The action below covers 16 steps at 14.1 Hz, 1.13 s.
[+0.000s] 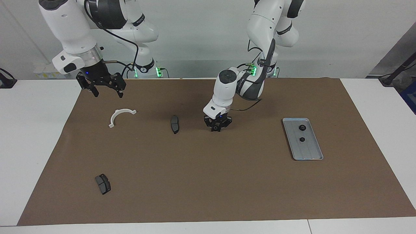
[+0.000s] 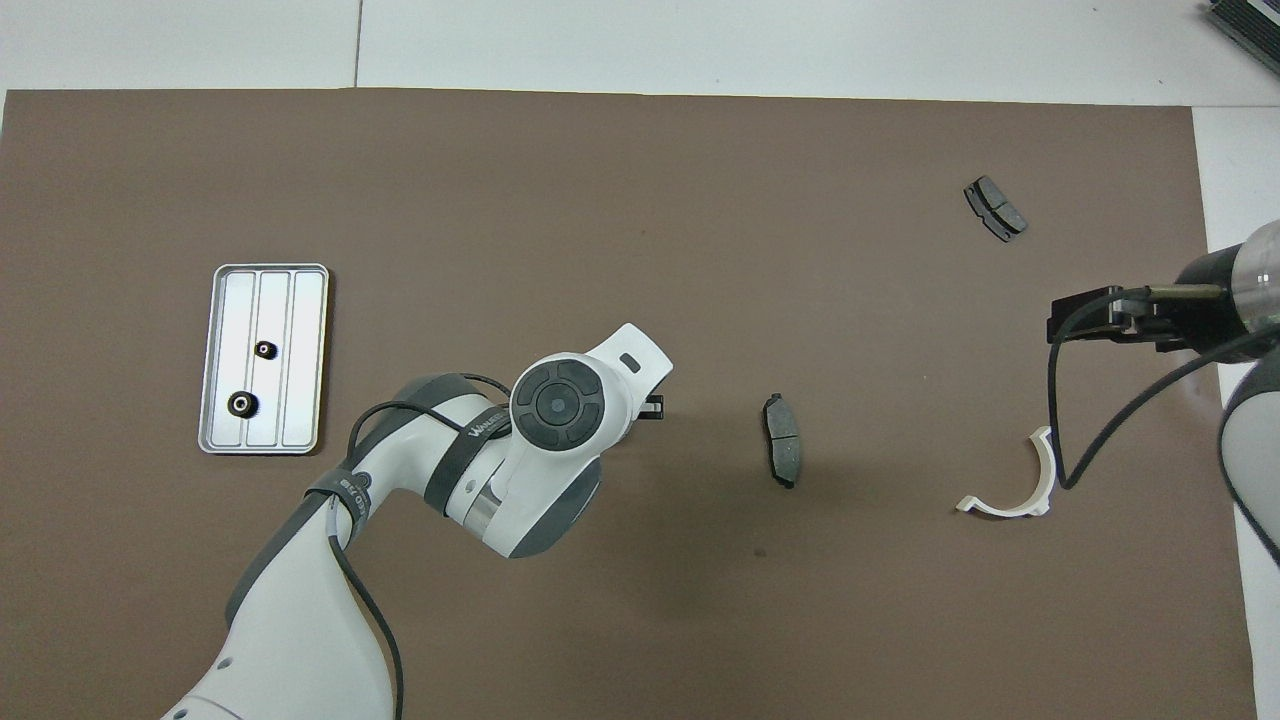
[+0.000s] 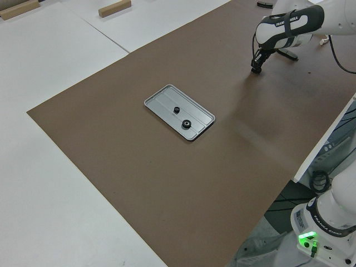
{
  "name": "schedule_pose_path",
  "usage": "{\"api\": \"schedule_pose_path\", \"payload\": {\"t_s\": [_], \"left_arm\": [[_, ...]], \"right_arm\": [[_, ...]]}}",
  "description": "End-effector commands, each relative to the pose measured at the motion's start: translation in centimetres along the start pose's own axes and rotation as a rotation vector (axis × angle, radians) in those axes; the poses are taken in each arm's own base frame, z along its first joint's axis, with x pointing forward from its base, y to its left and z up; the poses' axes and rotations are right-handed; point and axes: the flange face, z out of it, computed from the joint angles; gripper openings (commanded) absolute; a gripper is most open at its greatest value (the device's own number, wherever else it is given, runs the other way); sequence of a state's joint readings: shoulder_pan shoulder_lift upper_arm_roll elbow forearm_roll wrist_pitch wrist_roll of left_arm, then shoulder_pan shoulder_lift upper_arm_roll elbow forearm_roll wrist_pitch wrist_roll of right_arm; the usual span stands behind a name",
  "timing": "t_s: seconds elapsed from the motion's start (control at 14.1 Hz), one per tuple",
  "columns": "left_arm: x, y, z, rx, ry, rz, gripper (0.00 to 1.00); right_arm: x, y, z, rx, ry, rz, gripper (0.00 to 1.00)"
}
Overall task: Pick bearing gear from pile to tray
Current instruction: 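Carry the bearing into the tray with the left gripper and open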
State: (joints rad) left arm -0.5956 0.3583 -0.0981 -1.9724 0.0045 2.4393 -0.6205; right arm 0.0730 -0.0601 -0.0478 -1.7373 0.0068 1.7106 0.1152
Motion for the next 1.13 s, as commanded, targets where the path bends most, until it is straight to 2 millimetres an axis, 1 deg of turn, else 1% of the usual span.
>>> {"api": "schedule_pose_path", "payload": {"t_s": [0.0, 0.07, 0.14, 0.21, 0.28, 0.35, 0.42, 0.5, 0.57, 0.71, 0.85, 0.99, 1.06], "left_arm": [[4.6, -1.8, -3.7, 0.029, -0.036, -0.065, 0.22], [6.0, -2.9, -4.2, 0.035, -0.042, -0.088, 0.22], [7.3, -4.3, -5.2, 0.032, -0.031, -0.114, 0.22], [8.8, -6.9, -6.0, 0.032, -0.018, -0.142, 0.22], [9.8, -9.5, -7.3, 0.034, -0.014, -0.153, 0.22], [10.5, -11.9, -8.2, 0.043, -0.022, -0.148, 0.22], [11.2, -15.1, -9.3, 0.051, -0.035, -0.133, 0.22], [11.6, -17.8, -9.9, 0.057, -0.049, -0.108, 0.23], [12.0, -21.0, -10.7, 0.063, -0.064, -0.080, 0.23], [12.3, -26.9, -11.0, 0.068, -0.109, 0.014, 0.23], [11.6, -31.9, -10.4, 0.062, -0.138, 0.099, 0.23], [11.0, -35.8, -10.2, 0.055, -0.144, 0.147, 0.24], [10.7, -37.3, -9.8, 0.053, -0.141, 0.159, 0.26]], "right_arm": [[-0.5, 0.2, -0.1, 0.004, 0.009, -0.024, 1.00], [-0.5, 0.5, -0.1, 0.004, 0.008, -0.018, 1.00], [-0.5, 0.6, -0.1, 0.004, 0.008, -0.016, 1.00], [-0.5, 0.6, -0.1, 0.004, 0.008, -0.016, 1.00], [-0.5, 0.5, -0.1, 0.004, 0.008, -0.018, 1.00], [-0.5, 0.4, -0.2, 0.004, 0.009, -0.021, 1.00], [-0.6, 0.3, -0.1, 0.004, 0.008, -0.022, 1.00], [-0.6, 0.2, -0.1, 0.004, 0.008, -0.024, 1.00], [-0.6, 0.2, -0.1, 0.004, 0.008, -0.024, 1.00], [-0.6, 0.2, -0.1, 0.004, 0.008, -0.024, 1.00], [-0.6, 0.2, -0.1, 0.004, 0.008, -0.024, 1.00], [-0.5, 0.2, -0.1, 0.004, 0.009, -0.024, 1.00], [-0.6, 0.2, -0.1, 0.004, 0.008, -0.024, 1.00]]}}
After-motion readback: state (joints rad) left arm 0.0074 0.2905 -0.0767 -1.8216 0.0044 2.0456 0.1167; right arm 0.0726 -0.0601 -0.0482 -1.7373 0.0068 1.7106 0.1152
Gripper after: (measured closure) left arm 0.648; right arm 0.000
